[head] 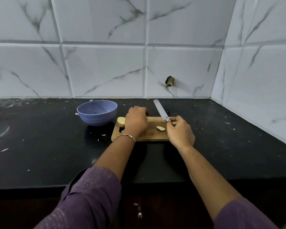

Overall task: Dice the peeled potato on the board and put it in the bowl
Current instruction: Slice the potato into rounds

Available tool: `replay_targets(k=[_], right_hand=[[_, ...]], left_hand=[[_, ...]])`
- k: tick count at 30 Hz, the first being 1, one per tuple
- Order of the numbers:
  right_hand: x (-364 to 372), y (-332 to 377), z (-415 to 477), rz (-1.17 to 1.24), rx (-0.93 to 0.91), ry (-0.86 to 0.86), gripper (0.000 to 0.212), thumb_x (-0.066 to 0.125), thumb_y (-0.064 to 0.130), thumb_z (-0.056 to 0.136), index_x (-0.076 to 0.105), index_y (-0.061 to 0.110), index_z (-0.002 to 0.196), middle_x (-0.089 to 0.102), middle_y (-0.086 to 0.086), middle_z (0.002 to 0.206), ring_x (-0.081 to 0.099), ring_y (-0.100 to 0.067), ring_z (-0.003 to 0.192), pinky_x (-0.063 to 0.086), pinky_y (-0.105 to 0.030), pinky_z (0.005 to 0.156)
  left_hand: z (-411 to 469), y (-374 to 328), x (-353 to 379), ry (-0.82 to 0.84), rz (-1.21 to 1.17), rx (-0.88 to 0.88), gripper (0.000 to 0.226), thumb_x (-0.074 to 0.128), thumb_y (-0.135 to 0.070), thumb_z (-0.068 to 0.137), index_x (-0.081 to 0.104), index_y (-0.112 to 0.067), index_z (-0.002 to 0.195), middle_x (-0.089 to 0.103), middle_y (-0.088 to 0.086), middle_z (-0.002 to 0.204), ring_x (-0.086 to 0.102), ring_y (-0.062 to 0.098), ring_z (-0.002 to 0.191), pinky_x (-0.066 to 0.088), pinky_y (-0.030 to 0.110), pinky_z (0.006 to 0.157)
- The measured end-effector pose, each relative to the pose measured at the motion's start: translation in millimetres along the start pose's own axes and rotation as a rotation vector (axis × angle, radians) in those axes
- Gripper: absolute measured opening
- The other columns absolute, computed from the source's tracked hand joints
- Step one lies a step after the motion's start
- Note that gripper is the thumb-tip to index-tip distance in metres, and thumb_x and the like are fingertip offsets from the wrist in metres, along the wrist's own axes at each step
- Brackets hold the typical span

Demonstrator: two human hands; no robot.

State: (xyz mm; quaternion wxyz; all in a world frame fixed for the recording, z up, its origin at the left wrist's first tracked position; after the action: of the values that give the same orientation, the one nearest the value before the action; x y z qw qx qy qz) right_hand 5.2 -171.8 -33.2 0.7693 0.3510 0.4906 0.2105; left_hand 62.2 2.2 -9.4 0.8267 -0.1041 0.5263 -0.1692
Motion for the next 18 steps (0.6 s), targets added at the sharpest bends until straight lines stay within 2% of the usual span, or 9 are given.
replay_targets(k=[3, 7, 10, 14, 18], right_hand=[[0, 0, 1, -0.009, 0.0, -0.004, 0.018, 0.049, 0.037, 0.099, 0.061, 0.03, 0.111, 0.058, 0.008, 0.094, 0.051, -0.016, 0.083, 0.042, -0.032, 0.07], [-5, -6, 3, 0.064, 0.056, -0.005, 0.019, 0.05, 0.036, 0.1, 0.06, 0.029, 0.114, 0.057, 0.008, 0.094, 0.052, -0.016, 0.085, 0.038, -0.031, 0.067], [-9, -10, 3, 0.108, 0.08, -0.019, 0.019, 0.049, 0.036, 0.099, 0.06, 0.028, 0.112, 0.063, 0.005, 0.101, 0.053, -0.018, 0.087, 0.038, -0.032, 0.069], [-11, -10, 0, 0.082, 0.071, -0.019, 0.019, 0.05, 0.035, 0.1, 0.06, 0.026, 0.114, 0.054, 0.007, 0.094, 0.048, -0.017, 0.085, 0.036, -0.03, 0.07], [-11, -9, -4, 0.054, 0.05, -0.024, 0.018, 0.05, 0.034, 0.1, 0.06, 0.027, 0.113, 0.065, 0.004, 0.101, 0.049, -0.017, 0.084, 0.036, -0.03, 0.069]], left_hand=[[-4, -21, -1, -0.003, 0.166, 0.159, 0.034, 0.057, -0.01, 0.094, 0.065, -0.027, 0.123, 0.057, 0.003, 0.125, 0.046, 0.025, 0.123, 0.037, 0.042, 0.098], [-11, -39, 16, 0.211, 0.248, 0.292, 0.032, 0.057, -0.021, 0.097, 0.062, -0.035, 0.125, 0.057, -0.004, 0.131, 0.044, 0.02, 0.128, 0.028, 0.042, 0.1], [-14, -41, 23, 0.265, 0.221, 0.304, 0.026, 0.057, -0.029, 0.097, 0.065, -0.036, 0.12, 0.061, -0.006, 0.127, 0.047, 0.017, 0.126, 0.023, 0.042, 0.103], [-14, -42, 23, 0.206, 0.205, 0.285, 0.02, 0.054, -0.03, 0.098, 0.066, -0.031, 0.113, 0.062, -0.004, 0.12, 0.053, 0.017, 0.12, 0.022, 0.042, 0.101], [-13, -37, 19, 0.168, 0.144, 0.206, 0.02, 0.049, -0.029, 0.1, 0.061, -0.027, 0.116, 0.065, -0.004, 0.117, 0.054, 0.018, 0.118, 0.021, 0.042, 0.1]])
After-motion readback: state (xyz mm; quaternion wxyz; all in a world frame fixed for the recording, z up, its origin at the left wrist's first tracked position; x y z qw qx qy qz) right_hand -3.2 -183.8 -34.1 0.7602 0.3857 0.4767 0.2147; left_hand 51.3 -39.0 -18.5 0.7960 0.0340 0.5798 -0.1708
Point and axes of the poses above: each hand's wrist, its own z-axis towards the middle knuckle, its own x-axis out of the palm, y = z × x, the point moved 8 cm from there along z, towards the middle knuckle
